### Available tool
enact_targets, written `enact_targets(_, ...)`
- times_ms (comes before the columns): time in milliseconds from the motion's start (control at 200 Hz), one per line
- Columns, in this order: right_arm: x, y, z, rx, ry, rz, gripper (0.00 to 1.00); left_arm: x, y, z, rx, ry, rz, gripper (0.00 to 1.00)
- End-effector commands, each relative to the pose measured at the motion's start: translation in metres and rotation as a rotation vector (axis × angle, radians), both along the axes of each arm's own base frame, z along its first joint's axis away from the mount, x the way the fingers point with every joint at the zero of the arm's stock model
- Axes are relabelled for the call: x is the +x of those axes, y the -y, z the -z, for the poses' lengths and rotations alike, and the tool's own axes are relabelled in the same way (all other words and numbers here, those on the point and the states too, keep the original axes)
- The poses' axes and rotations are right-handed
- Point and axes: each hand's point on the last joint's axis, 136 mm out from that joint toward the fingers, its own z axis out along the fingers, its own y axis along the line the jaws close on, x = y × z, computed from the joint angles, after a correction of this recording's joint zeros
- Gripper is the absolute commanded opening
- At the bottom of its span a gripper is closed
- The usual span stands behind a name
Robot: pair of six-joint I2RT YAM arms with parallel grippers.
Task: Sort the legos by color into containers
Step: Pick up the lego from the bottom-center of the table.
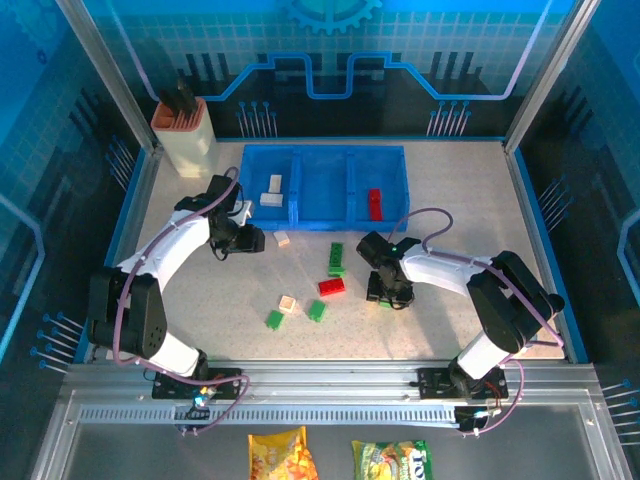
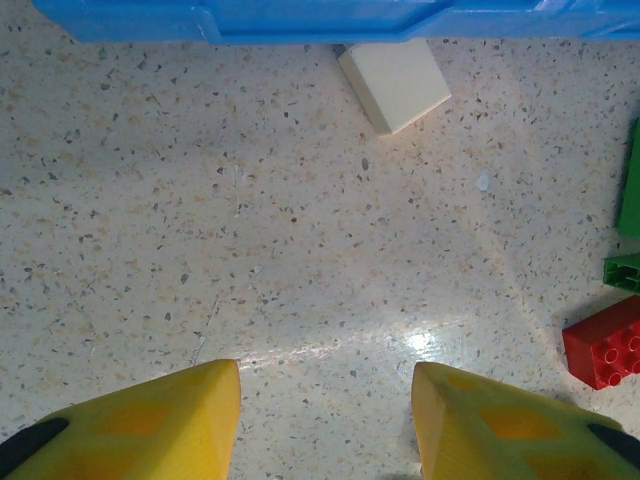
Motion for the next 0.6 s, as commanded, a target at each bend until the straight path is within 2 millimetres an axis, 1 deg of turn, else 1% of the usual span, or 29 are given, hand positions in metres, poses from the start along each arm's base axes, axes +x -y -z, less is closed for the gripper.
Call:
enact_targets(0, -0.0097, 0.0064, 0.0036, -0.049, -0.029, 0.012, 0.55, -0.0037, 0.0015, 0.0044, -0.021, -0.019, 0.016, 0.49)
enact_targets(595, -0.0113, 0.0085, 0.0040, -0.065, -0.031, -0.002, 0.47, -0.0051, 0.0016, 0.0053, -0.022, -0.023, 0.018, 0.49)
